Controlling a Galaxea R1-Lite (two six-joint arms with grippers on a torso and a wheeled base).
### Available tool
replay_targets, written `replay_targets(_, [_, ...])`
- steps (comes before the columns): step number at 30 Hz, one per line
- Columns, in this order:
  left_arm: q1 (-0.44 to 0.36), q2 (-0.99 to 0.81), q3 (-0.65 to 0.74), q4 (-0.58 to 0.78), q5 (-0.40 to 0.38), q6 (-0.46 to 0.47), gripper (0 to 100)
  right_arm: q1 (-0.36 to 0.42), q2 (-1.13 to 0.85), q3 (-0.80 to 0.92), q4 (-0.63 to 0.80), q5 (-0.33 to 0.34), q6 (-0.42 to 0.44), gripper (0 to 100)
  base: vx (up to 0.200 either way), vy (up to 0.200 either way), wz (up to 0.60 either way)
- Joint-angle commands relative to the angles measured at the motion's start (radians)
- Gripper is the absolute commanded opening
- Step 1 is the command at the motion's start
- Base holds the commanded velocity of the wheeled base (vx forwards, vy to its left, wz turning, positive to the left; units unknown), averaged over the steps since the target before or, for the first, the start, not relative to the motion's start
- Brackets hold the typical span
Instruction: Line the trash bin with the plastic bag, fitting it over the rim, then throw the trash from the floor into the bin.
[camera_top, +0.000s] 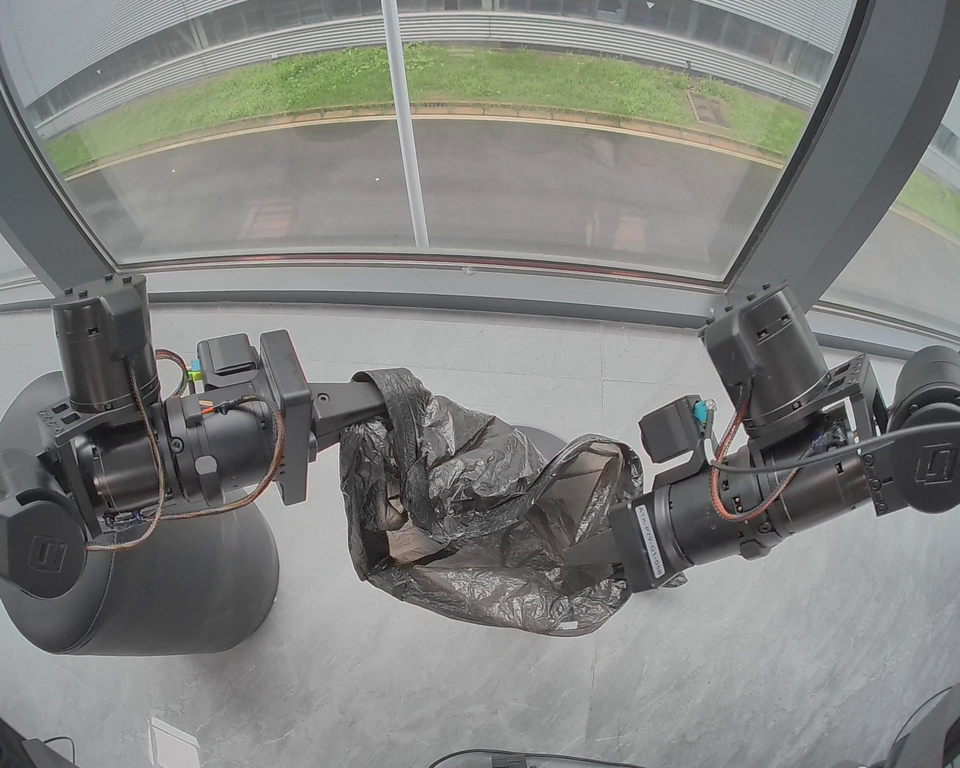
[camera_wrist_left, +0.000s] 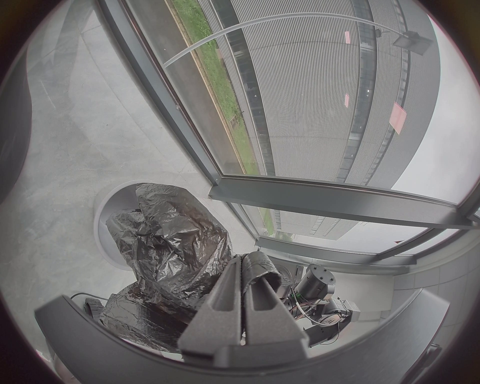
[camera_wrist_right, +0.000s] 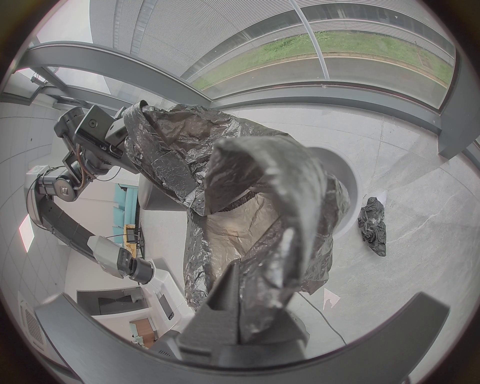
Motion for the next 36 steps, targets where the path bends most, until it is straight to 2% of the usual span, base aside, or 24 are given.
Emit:
replay_targets(1, [0.011, 0.055, -0.001, -0.005, 0.0, 0.0, 0, -0.015, 0.089, 0.007, -0.055, 0.001, -0.001, 0, 0.0, 0.0, 0.0])
replay_targets(9, [0.043, 0.113, 0.01, -0.062, 0.0, -0.001, 0, -0.018, 0.189, 0.001, -0.189, 0.001, -0.002, 0, 0.0, 0.0, 0.0])
replay_targets(23, [0.046, 0.237, 0.008, -0.161, 0.0, 0.0, 0, -0.075, 0.275, -0.007, -0.236, 0.001, -0.008, 0, 0.0, 0.0, 0.0])
replay_targets(30, [0.079, 0.333, -0.001, -0.266, -0.003, 0.003, 0, -0.089, 0.376, -0.004, -0.364, -0.002, -0.008, 0, 0.0, 0.0, 0.0])
replay_targets(36, [0.095, 0.36, -0.004, -0.286, -0.023, 0.003, 0, -0.084, 0.438, -0.008, -0.41, -0.011, -0.008, 0, 0.0, 0.0, 0.0])
